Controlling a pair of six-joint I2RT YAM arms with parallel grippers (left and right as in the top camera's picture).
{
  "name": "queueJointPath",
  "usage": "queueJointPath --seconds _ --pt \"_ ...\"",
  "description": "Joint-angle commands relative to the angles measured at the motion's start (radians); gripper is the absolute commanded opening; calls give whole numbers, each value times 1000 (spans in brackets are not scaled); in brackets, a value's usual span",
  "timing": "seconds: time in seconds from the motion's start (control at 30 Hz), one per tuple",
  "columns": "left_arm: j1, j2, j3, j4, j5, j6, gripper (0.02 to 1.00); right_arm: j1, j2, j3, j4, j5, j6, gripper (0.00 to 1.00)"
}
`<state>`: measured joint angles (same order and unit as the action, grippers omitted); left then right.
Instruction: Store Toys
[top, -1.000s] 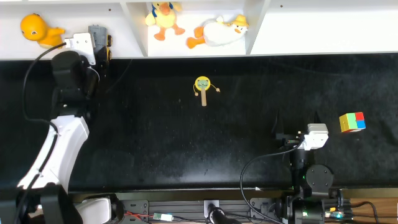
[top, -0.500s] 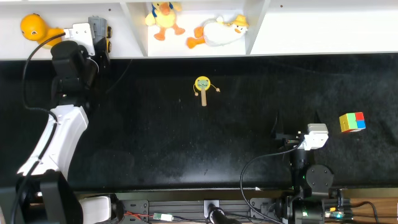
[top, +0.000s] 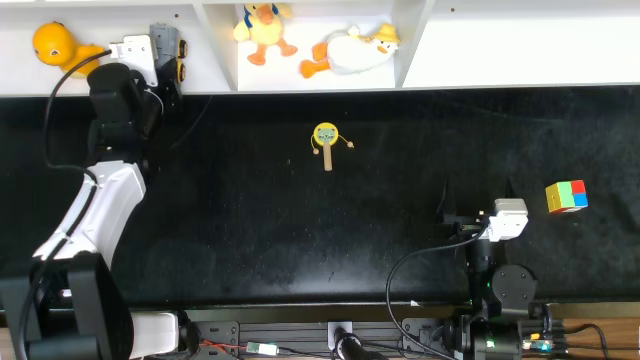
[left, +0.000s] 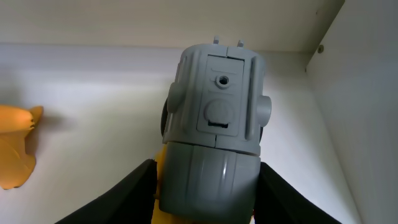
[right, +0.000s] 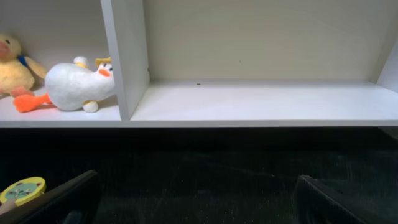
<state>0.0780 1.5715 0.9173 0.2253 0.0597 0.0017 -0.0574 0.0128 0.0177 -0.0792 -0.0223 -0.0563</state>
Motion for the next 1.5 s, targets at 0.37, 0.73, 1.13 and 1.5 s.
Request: queueJointPath --seconds 0.37,0.73,1.13,1.5 --pt "-6 45 34 28 18 -11 358 -2 -8 -13 4 -3 -3 996" --pt "-6 48 34 28 18 -10 700 -2 -8 -13 3 -3 -3 996" --pt "-7 32 34 17 18 -10 998 -2 -8 -13 3 -3 -3 993" --pt "-6 -143 33 -249 0 60 996 -2 -8 -13 3 -3 -3 996"
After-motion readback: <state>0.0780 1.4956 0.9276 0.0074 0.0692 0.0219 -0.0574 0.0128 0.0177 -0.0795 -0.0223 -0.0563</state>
